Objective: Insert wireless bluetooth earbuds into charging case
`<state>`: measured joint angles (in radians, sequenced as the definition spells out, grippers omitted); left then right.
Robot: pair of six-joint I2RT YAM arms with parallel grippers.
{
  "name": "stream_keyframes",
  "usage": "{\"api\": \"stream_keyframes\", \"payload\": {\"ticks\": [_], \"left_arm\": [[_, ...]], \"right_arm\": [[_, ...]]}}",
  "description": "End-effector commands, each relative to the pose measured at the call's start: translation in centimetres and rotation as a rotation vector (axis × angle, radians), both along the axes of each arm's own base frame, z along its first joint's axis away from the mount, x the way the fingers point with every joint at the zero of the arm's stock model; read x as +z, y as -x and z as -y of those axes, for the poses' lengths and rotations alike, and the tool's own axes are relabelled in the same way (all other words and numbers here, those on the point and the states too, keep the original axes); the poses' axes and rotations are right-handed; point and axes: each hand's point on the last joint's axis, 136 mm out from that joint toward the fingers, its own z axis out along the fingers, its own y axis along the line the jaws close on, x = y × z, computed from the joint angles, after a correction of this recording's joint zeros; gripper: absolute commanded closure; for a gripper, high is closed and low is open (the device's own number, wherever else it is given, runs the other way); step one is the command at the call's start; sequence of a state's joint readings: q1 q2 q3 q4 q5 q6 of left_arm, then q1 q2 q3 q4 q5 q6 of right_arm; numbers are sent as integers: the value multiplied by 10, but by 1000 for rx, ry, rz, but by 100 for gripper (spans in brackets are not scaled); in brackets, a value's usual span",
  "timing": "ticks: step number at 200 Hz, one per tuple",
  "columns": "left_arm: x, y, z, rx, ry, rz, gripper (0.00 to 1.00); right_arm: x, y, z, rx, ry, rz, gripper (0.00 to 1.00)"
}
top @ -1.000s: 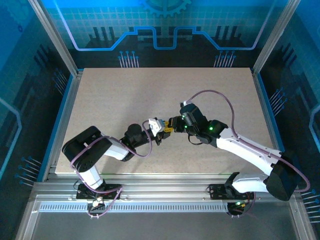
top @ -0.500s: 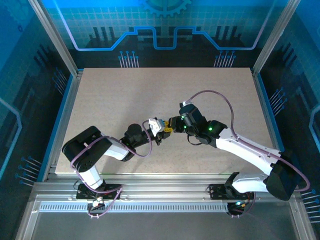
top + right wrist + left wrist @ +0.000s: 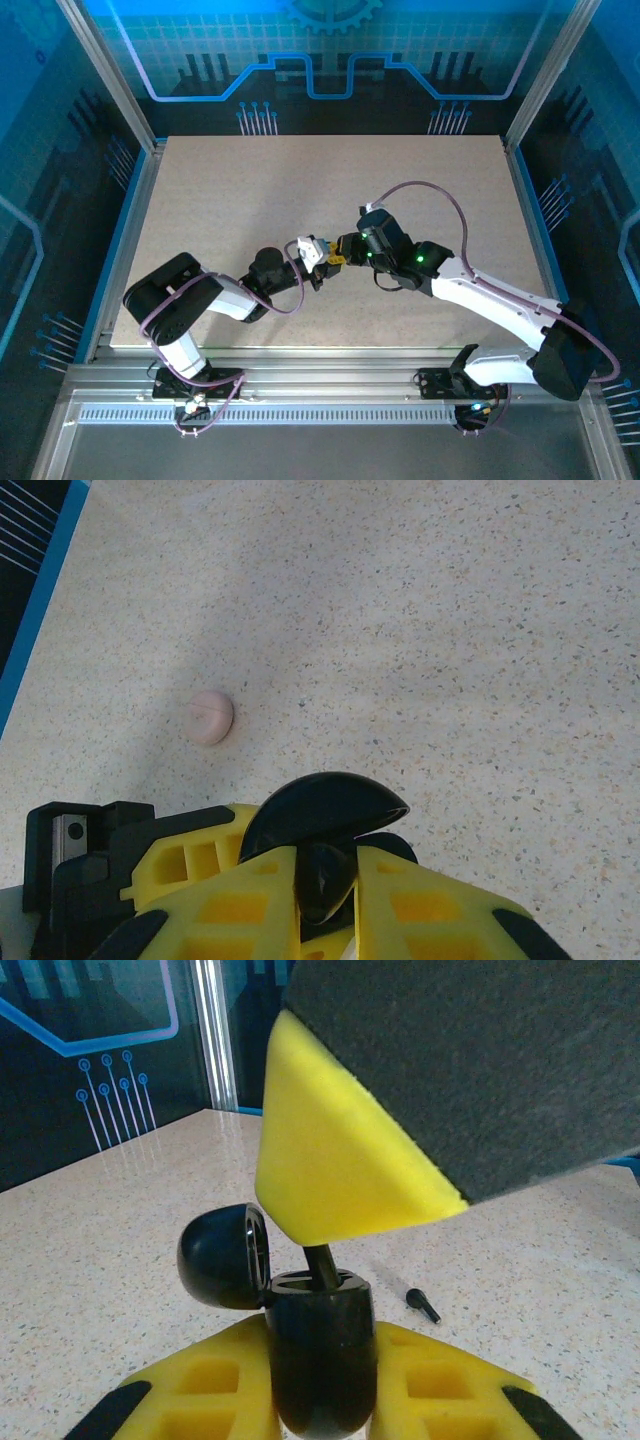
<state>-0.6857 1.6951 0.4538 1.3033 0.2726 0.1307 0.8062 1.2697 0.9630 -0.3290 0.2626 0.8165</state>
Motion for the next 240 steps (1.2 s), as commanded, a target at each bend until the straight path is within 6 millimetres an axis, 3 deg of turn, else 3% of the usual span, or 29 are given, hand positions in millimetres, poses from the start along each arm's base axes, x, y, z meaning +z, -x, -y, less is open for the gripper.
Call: {"api": "stream_keyframes", "payload": {"ticks": [1,76,240], "left_arm": [[58,-3,1,20,119,143,82],[59,4,3,-16,103,177,83],[70,-6,0,32,149,150,82]], "right_arm": [[-28,23,2,25,69,-104,82],[-4,14,19,-19,89,-16,82],[-22,26,-4,3,44,-83,82]]}}
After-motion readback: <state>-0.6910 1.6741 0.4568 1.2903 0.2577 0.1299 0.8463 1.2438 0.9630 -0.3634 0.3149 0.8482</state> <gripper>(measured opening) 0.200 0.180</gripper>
